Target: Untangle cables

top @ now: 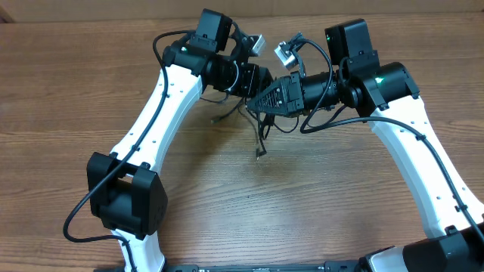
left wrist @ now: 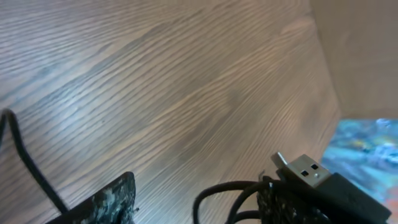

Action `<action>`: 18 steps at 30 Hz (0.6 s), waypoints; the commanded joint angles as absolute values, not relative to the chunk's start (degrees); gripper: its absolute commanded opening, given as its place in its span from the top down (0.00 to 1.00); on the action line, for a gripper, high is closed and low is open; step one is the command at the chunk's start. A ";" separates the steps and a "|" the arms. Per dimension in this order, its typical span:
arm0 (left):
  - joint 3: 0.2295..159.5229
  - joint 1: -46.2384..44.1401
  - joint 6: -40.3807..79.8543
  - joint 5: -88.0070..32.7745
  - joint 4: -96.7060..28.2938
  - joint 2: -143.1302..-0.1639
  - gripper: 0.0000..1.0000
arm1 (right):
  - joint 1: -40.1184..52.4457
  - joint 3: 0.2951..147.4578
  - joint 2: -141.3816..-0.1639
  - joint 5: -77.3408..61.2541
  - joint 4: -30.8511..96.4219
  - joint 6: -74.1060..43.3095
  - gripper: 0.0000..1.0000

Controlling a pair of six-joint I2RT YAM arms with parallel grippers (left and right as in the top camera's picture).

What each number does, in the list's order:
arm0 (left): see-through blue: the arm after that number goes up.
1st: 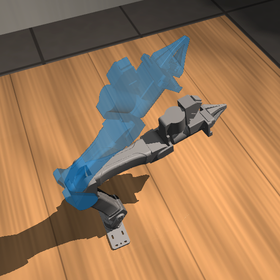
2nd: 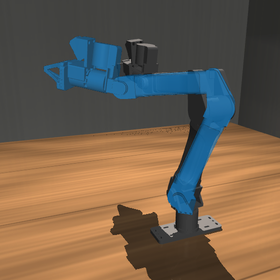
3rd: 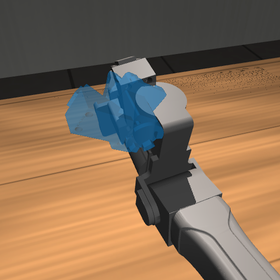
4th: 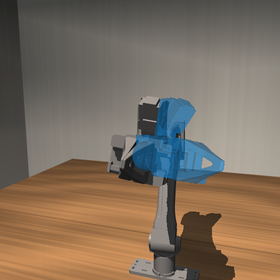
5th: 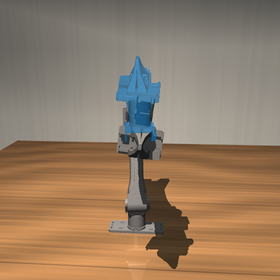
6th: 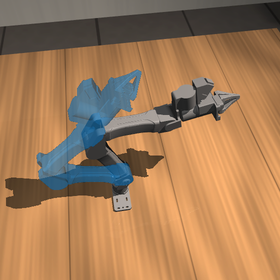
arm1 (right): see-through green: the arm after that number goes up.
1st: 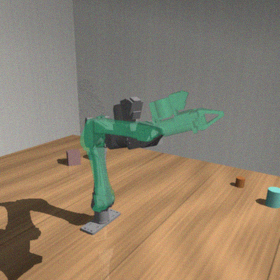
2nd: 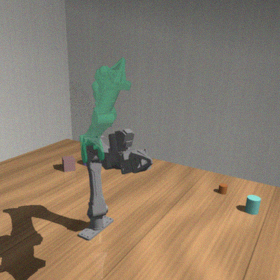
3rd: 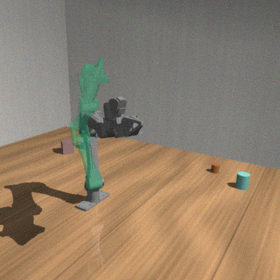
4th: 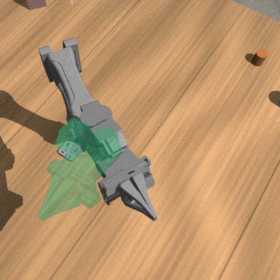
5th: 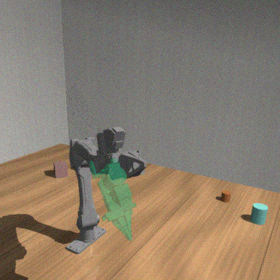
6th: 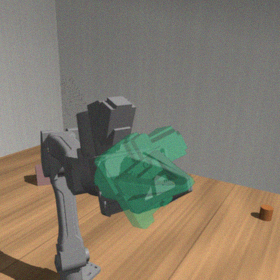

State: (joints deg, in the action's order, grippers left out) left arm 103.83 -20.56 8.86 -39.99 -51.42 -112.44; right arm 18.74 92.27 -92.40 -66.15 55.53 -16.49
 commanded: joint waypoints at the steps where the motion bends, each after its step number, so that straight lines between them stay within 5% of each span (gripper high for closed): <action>1: 104.25 -21.08 12.56 -45.82 -50.65 -112.49 0.37 | 18.61 94.37 -90.65 -68.64 55.29 -16.45 0.96; 4: 104.25 -21.41 13.63 -47.05 -51.27 -112.75 0.41 | 18.11 94.37 -90.65 -68.31 54.61 -16.43 0.96; 5: 104.25 -21.47 14.44 -47.03 -51.42 -112.84 0.49 | 17.89 94.37 -90.65 -67.90 54.37 -16.40 0.96; 7: 104.25 -21.58 18.39 -46.70 -52.01 -113.80 0.91 | 16.93 94.37 -90.65 -62.15 54.15 -16.45 0.96; 8: 104.25 -21.56 20.34 -46.04 -52.36 -114.02 0.96 | 16.47 94.37 -90.65 -59.81 54.37 -16.45 0.96; 12: 104.25 -21.80 26.06 -40.53 -54.08 -114.69 0.96 | 15.22 94.37 -90.65 -48.95 55.99 -19.53 0.96; 18: 104.25 -22.26 24.82 -35.59 -55.57 -114.52 0.96 | 14.76 94.24 -90.67 -13.13 66.06 -27.27 0.96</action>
